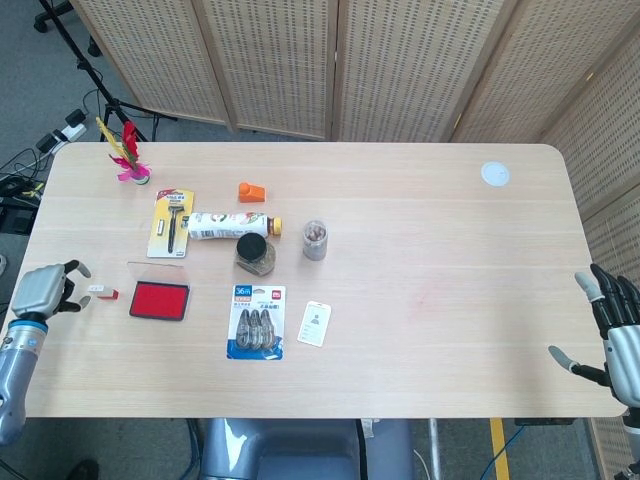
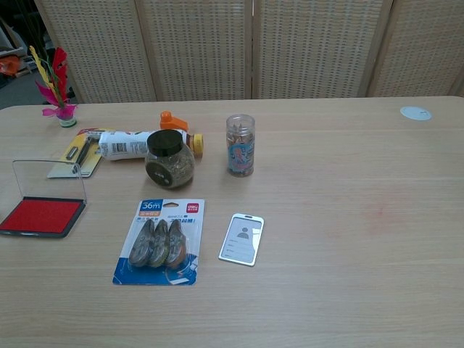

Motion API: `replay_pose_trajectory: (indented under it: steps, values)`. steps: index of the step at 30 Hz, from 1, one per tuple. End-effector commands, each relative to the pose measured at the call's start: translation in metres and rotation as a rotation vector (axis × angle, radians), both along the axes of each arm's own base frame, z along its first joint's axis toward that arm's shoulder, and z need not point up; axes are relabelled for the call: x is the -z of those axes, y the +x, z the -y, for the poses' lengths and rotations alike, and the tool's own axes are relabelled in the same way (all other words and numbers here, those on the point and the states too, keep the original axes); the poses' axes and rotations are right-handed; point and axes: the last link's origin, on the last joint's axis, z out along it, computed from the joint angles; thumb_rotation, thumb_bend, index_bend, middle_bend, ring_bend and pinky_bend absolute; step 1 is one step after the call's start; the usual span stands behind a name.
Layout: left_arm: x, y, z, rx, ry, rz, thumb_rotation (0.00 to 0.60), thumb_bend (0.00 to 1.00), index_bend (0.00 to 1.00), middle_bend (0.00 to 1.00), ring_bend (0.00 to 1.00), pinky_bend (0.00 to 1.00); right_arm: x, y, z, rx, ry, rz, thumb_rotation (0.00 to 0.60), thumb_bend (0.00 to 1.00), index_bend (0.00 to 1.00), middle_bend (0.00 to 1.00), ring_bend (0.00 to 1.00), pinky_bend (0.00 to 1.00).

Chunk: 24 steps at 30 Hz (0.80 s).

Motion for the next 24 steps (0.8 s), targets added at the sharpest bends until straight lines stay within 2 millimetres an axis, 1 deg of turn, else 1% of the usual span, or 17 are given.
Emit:
replay_pose_trajectory:
  steps: [1, 7, 13, 24]
  values:
    - [0.004, 0.001, -0.002, -0.001, -0.009, -0.005, 0.600, 0.27, 0.45, 1.00, 0.98, 0.94, 0.000, 0.000, 0.000, 0.001, -0.001, 0.002, 0.600, 0.00, 0.00, 0.00, 0.00, 0.00]
    - [0.011, 0.004, -0.007, -0.003, -0.027, -0.027, 0.600, 0.31, 0.48, 1.00, 0.98, 0.94, -0.001, -0.002, 0.001, 0.003, -0.004, 0.008, 0.600, 0.00, 0.00, 0.00, 0.00, 0.00]
    - [0.014, 0.006, -0.008, -0.001, -0.029, -0.027, 0.600, 0.30, 0.49, 1.00, 0.98, 0.94, -0.002, -0.002, 0.002, 0.005, -0.003, 0.013, 0.600, 0.00, 0.00, 0.00, 0.00, 0.00]
    - [0.015, 0.003, -0.010, -0.016, -0.029, -0.038, 0.600, 0.30, 0.51, 1.00, 0.98, 0.94, -0.002, -0.003, 0.002, 0.007, -0.001, 0.017, 0.600, 0.00, 0.00, 0.00, 0.00, 0.00]
